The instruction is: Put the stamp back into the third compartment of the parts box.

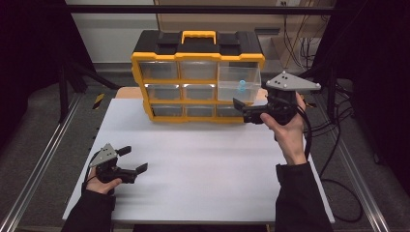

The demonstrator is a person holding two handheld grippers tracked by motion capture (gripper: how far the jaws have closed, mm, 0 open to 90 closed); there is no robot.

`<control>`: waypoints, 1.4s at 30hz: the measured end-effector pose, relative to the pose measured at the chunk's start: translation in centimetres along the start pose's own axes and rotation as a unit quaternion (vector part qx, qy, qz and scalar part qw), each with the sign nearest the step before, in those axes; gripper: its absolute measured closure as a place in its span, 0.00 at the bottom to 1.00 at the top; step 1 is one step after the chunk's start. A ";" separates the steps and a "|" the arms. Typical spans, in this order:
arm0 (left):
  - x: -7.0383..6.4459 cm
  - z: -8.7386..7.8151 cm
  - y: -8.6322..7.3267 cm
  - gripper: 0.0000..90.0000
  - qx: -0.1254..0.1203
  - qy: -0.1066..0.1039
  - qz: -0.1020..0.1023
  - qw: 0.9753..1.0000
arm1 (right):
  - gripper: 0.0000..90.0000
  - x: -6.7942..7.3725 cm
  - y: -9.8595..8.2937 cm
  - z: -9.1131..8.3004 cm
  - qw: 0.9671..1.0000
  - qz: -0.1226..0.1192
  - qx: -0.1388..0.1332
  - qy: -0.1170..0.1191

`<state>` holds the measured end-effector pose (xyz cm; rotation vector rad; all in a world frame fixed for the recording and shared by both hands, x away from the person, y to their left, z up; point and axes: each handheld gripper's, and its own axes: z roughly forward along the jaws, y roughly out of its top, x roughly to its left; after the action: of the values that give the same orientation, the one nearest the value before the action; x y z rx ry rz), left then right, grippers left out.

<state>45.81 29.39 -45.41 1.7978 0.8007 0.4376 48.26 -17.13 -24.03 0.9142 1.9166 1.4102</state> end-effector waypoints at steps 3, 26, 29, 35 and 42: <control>0.0 0.0 0.0 0.01 0.001 0.000 0.000 1.000 | 0.00 0.5 -1.1 -0.2 1.000 -0.002 0.003 0.006; -0.1 0.1 0.0 0.01 0.003 -0.001 0.003 1.000 | 0.01 0.3 -13.1 0.9 0.996 0.047 0.049 0.065; -0.1 0.1 0.0 0.01 0.003 -0.001 0.003 1.000 | 0.01 0.1 -14.7 0.8 0.995 0.050 0.048 0.069; -0.1 0.1 0.0 0.01 0.003 -0.002 0.004 1.000 | 0.01 -0.6 -17.7 0.2 0.994 0.054 0.057 0.073; -0.2 0.2 0.0 0.01 0.004 -0.004 0.006 1.000 | 0.02 -1.4 -20.5 -0.3 0.993 0.064 0.073 0.061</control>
<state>45.80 29.08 -45.48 1.8124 0.7873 0.4348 45.08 -22.62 -43.62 1.0582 2.1080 1.4437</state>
